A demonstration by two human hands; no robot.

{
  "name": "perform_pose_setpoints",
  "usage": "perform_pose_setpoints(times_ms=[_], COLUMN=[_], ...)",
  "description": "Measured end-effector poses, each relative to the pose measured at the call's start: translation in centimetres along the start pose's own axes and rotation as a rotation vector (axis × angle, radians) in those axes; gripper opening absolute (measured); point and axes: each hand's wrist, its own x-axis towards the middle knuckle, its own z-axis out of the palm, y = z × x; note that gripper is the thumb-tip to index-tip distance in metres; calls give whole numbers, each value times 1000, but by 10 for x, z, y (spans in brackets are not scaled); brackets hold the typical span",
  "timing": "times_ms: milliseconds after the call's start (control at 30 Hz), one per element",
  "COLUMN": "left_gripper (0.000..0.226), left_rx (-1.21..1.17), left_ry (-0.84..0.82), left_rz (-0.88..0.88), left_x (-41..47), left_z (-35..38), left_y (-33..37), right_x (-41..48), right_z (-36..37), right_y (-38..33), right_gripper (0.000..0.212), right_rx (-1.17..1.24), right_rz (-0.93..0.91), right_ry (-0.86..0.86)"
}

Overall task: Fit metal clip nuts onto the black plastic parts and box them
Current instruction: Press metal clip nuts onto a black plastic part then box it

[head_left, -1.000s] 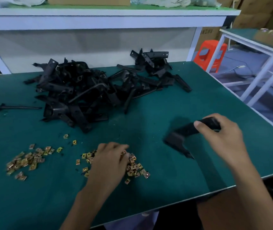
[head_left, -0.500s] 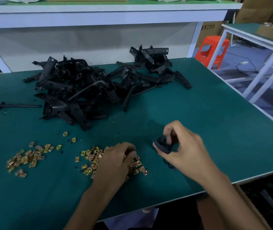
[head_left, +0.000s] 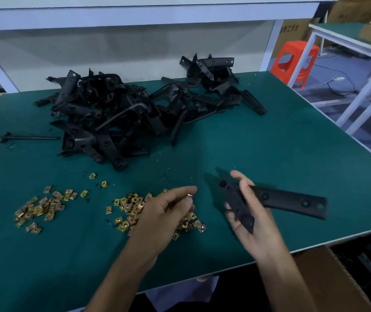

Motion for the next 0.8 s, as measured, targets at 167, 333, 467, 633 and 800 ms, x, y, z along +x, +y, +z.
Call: perform_pose_setpoints(times_ms=[167,333,467,633,800], left_gripper=[8,15,15,10,16], left_rx=[-168,-139,-171,-207,-156], left_ry=[-69,-118,-36,32,9], left_rz=[-51,-88,-119,-132,-99], left_x=[-9,-19,-23,-20,-21], left_z=[19,33,47,55,56], left_y=[0,-6,-11,-10,-10], right_x=[-6,-4,-4,-6,-4], right_z=[7,8,9,9,5], right_y=[17,24,25,26,29], right_gripper=[40,33,28,27,32], right_rx=[334,288,271,269,199], right_rz=[95,101,124,113,98], right_ry=[-56,-25,-16,-30,-53])
